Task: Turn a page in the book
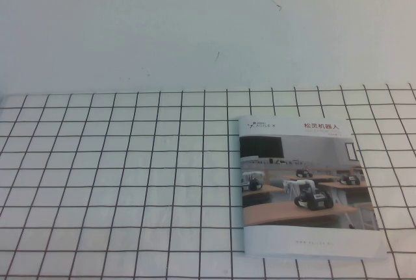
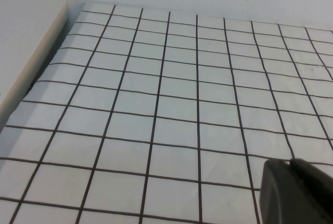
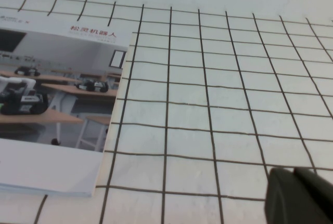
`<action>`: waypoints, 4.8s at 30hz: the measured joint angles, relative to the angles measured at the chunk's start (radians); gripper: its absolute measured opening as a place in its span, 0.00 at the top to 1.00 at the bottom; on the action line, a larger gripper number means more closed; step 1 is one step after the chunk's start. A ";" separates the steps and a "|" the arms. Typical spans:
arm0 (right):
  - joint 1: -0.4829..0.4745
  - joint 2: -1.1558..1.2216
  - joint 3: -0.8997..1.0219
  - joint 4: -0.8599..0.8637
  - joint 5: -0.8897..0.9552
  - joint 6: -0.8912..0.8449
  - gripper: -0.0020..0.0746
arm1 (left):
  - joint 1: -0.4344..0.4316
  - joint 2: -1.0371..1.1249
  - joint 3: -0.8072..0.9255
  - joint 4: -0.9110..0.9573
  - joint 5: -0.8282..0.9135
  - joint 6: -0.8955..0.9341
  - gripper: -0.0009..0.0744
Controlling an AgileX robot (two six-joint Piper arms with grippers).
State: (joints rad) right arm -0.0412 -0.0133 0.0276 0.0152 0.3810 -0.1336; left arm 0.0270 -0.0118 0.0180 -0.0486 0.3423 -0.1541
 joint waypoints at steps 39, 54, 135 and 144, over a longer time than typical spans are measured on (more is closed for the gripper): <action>0.000 0.000 0.000 0.000 0.000 0.000 0.98 | 0.000 0.000 0.010 0.000 -0.314 0.000 0.99; 0.000 0.000 0.000 0.000 0.000 0.000 0.98 | 0.000 0.000 0.010 -0.015 -0.948 0.000 0.99; 0.057 1.277 -0.954 0.525 0.535 -0.337 0.98 | -0.346 1.415 -0.996 -0.747 0.299 0.798 0.99; 0.044 1.391 -0.876 0.628 0.359 -0.426 0.98 | -0.433 1.570 -1.016 -0.932 0.204 1.017 0.99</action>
State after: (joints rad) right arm 0.0027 1.3781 -0.8484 0.6429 0.7397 -0.5596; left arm -0.4062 1.5583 -0.9981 -0.9807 0.5458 0.8633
